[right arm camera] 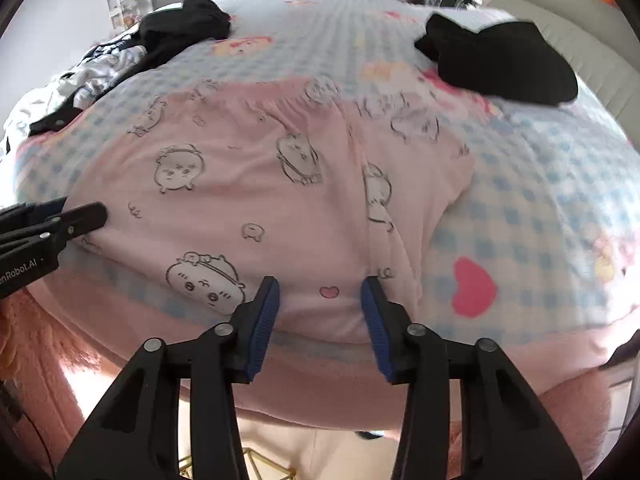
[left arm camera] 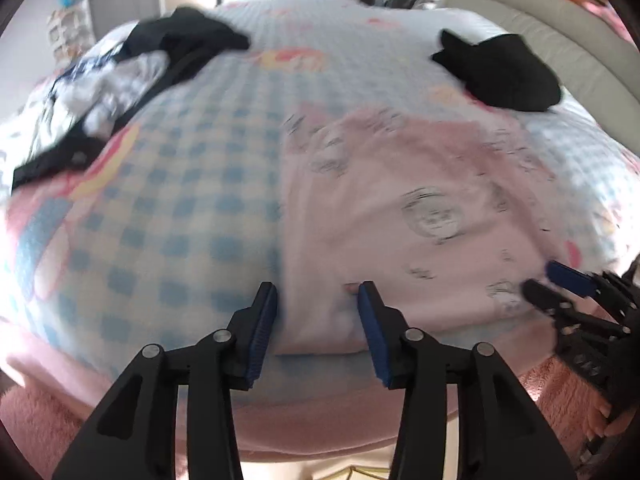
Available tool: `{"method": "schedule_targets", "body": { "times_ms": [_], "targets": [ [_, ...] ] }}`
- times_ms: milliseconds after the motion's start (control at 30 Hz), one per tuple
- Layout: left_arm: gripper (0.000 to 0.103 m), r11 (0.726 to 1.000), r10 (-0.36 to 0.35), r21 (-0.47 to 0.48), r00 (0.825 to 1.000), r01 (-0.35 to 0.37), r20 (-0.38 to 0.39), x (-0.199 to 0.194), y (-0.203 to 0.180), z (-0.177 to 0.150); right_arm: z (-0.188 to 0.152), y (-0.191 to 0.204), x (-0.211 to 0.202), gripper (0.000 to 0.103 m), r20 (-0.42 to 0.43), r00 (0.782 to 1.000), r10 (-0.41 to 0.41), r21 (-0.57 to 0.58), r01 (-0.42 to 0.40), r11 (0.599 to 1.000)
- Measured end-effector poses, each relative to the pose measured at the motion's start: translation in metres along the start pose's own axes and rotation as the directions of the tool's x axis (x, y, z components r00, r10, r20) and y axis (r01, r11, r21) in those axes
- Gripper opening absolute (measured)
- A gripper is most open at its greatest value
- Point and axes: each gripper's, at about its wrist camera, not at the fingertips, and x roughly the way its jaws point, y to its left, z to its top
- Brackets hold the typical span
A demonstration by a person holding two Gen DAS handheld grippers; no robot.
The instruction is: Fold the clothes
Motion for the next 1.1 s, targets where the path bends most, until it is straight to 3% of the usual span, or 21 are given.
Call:
{"method": "schedule_targets", "body": {
  "times_ms": [67,167,267,367,500,633,767,800,867,1000,1100],
  "targets": [
    [0.047,0.999,0.037,-0.025,0.999,-0.036,0.01,-0.005,0.011,0.001,0.001,-0.012,-0.006,0.032,0.006,0.999,0.035,0.065,-0.036,0.997],
    [0.051,0.994,0.089,-0.067,0.996,-0.087,0.024,-0.013,0.024,0.001,0.004,-0.033,-0.017,0.03,0.03,0.998,0.048,0.139,-0.052,0.989],
    [0.051,0.99,0.069,-0.128,0.997,-0.063,0.042,-0.02,0.035,-0.002,-0.001,-0.059,-0.027,0.032,0.072,0.997,0.024,0.239,-0.041,0.97],
    [0.051,0.981,0.052,-0.188,0.997,-0.041,0.056,-0.023,0.045,-0.004,-0.006,-0.078,-0.028,0.033,0.07,0.995,0.077,0.312,-0.095,0.945],
    [0.049,0.983,0.015,-0.181,0.999,-0.006,0.052,-0.018,0.042,-0.002,-0.009,-0.081,-0.023,0.033,0.057,0.993,0.107,0.307,-0.12,0.944],
    [0.049,0.994,-0.023,-0.102,0.996,0.032,0.088,-0.023,0.017,0.0,-0.015,-0.072,-0.017,0.041,0.09,0.962,0.256,0.339,-0.271,0.901],
    [0.049,0.998,-0.05,-0.045,0.996,0.053,0.073,-0.019,-0.002,0.004,-0.012,-0.062,-0.012,0.041,0.051,0.991,0.125,0.281,-0.134,0.95],
    [0.049,0.999,-0.026,-0.027,0.998,0.028,0.065,-0.015,-0.004,0.003,-0.013,-0.062,-0.008,0.041,0.027,0.995,0.093,0.269,-0.097,0.958],
    [0.051,0.998,0.057,0.0,0.997,-0.057,0.055,-0.009,-0.004,0.001,-0.017,-0.073,-0.003,0.044,0.019,0.993,0.116,0.315,-0.116,0.942],
    [0.051,0.996,0.074,-0.054,0.997,-0.073,0.03,-0.008,0.016,0.0,-0.021,-0.083,-0.011,0.044,0.039,0.993,0.11,0.349,-0.117,0.93],
    [0.056,0.985,0.173,0.005,0.984,-0.174,0.041,-0.009,0.009,0.001,-0.015,-0.085,-0.025,0.044,0.077,0.997,0.011,0.345,-0.037,0.938]
  ]
}}
